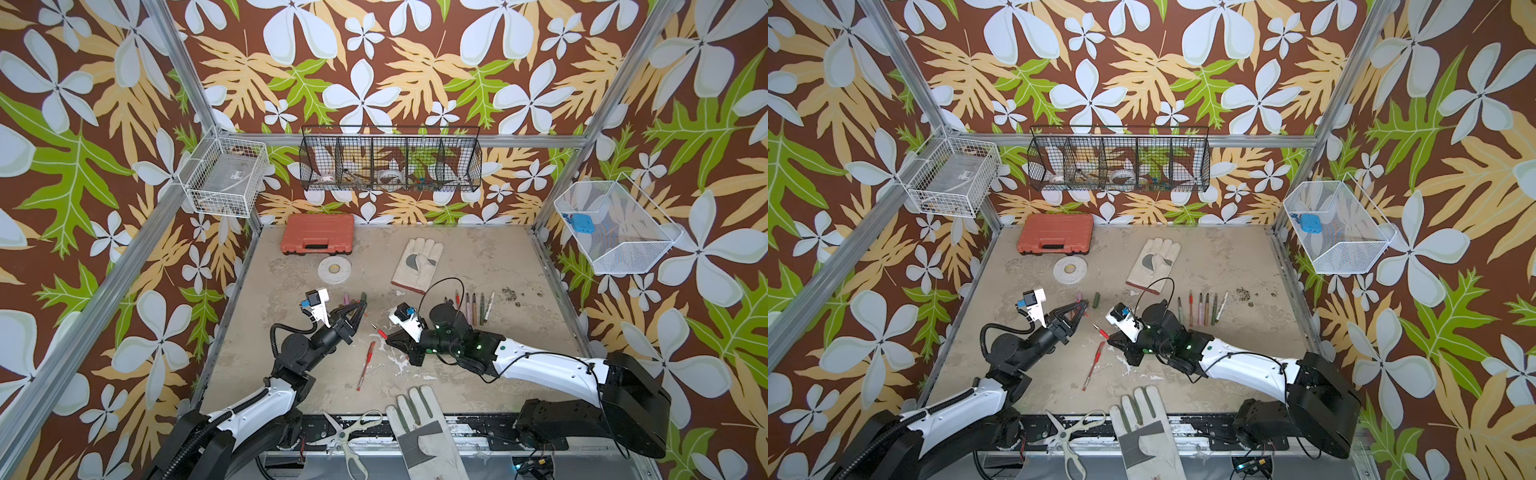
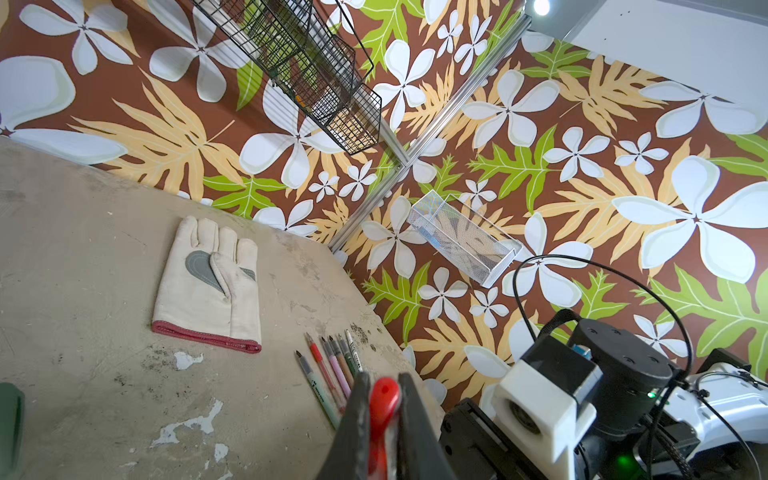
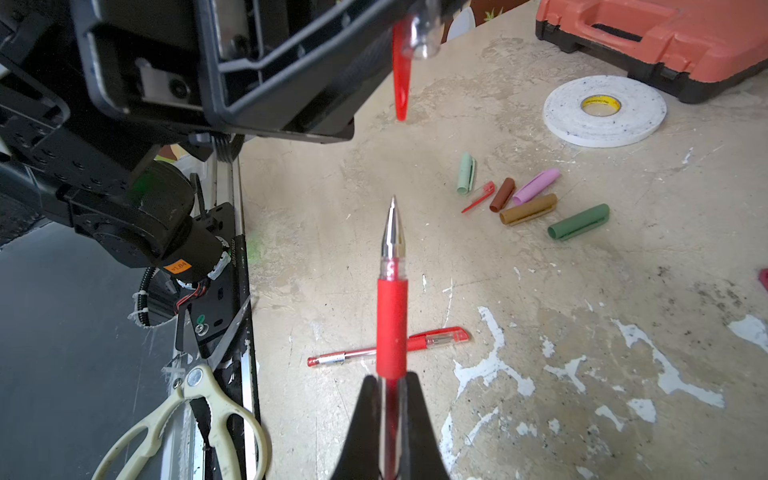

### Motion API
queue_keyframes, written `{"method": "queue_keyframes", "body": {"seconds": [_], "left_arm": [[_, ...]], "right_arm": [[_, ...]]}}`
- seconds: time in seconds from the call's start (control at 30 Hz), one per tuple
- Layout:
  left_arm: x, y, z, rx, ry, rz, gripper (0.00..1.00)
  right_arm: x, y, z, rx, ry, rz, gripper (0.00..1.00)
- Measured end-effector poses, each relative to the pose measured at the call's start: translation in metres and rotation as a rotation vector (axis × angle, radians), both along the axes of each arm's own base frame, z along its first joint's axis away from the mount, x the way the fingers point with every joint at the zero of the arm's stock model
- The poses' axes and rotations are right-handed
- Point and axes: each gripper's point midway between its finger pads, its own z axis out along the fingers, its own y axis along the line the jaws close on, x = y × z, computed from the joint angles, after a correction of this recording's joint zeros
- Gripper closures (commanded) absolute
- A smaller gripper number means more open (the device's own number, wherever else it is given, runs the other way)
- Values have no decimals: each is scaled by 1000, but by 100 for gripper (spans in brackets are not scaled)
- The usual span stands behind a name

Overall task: Open the pen caps
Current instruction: 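Carry the red cap to the caps with left while right moves the pen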

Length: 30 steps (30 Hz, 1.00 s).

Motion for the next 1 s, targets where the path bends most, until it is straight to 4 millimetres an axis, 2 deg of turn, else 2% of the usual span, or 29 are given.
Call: {"method": "queue_keyframes", "body": {"seconds": [0.27, 0.33, 0.43, 0.67, 0.83, 1.0], "left_arm": [[8, 3, -2, 11, 35, 37, 100], [18, 5, -4, 32, 68, 76, 100], [37, 10, -12, 84, 145, 150, 100], [71, 23, -73, 264, 411, 308, 100], [81, 35, -110, 371, 546, 391, 100], [84, 42, -135, 445, 627, 438, 100]], "right_arm": [[1, -3, 6, 7, -19, -15, 100], [8, -8, 7, 0, -29, -49, 100], [28, -22, 6, -14, -33, -148, 100], [80, -83, -3, -27, -1, -469, 100], [99, -120, -9, -43, 24, -642, 100], [112, -147, -18, -61, 56, -770, 100]]}}
